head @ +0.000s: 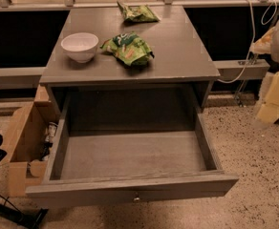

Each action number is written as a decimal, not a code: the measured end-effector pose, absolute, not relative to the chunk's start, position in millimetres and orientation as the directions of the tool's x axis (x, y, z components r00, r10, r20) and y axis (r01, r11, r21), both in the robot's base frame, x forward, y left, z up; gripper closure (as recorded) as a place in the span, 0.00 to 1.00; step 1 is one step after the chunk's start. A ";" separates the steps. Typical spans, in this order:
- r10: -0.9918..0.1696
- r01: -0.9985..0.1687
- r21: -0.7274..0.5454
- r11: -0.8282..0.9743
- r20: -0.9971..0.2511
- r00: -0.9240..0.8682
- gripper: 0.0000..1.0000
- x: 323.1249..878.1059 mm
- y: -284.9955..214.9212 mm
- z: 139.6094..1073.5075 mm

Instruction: Place green rice chip bag into top drawer

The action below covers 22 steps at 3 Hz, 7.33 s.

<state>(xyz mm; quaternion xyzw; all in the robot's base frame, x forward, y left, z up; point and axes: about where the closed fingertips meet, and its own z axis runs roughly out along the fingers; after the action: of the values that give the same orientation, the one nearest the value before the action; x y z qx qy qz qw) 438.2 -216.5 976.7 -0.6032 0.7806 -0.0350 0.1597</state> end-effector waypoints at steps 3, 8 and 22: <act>-0.944 -0.916 -0.282 0.285 -0.250 -0.216 0.00 488.4 -196.6 996.4; -0.947 -0.889 -0.324 0.323 -0.111 -0.303 0.00 673.2 -74.7 982.6; -0.794 -0.820 -0.064 0.568 -0.305 -0.526 1.00 784.9 9.6 854.5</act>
Offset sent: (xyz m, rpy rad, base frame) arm 0.1260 0.0329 0.0218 0.0548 -0.0208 -0.0592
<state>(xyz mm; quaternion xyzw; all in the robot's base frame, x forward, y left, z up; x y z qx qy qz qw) 784.9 9.6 854.5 -0.4625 0.8725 0.0435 0.1515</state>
